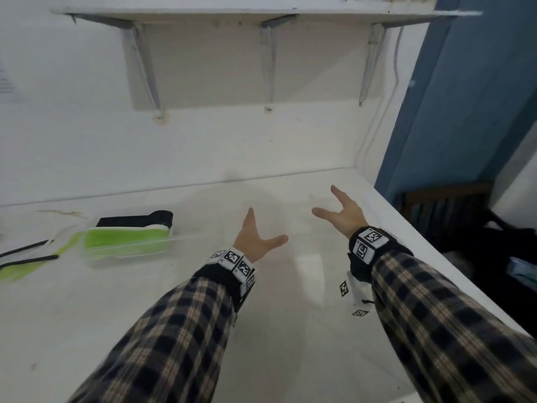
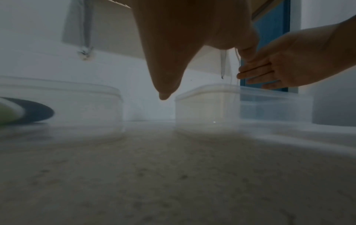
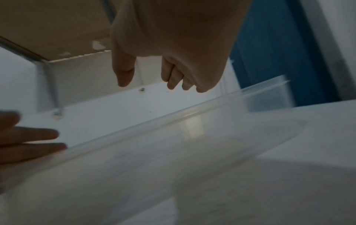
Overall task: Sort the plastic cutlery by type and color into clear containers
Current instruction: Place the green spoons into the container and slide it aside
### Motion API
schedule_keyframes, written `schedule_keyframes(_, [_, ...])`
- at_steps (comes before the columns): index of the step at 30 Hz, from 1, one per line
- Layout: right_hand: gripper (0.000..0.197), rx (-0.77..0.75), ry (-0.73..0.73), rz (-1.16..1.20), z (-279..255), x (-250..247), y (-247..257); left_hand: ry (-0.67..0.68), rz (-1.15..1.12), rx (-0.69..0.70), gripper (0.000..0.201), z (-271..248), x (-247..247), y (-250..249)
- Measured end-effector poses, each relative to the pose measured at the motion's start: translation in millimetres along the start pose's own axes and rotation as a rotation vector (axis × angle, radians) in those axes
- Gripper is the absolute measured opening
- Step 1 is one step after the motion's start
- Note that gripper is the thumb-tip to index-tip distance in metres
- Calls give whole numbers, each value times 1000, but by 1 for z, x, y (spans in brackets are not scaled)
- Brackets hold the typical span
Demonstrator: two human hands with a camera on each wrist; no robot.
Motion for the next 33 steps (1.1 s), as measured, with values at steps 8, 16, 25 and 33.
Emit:
schedule_keyframes(8, [100,60,-95,-161,5,-48,-38,58,-31,-107,131,15,15,10])
schedule_keyframes(16, [115,216,9,40,19,-62,-84,106,10,-177,129,21,15,15])
schedule_keyframes(25, [110,187,111,180,23,-61,-94,70,0,-215,119,15,19,15])
schedule_keyframes(33, [110,173,76,92,26,-62,-101,44,-37,-257,115,8,23,15])
Point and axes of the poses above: each hand's wrist, its own z-axis towards the middle knuckle, its own x-axis out of the palm, y = z × x, the point moved 6 cm from there along z, towards the middle knuckle, and after that the axes turned 7 degrees about y, right-handed, at the moved point
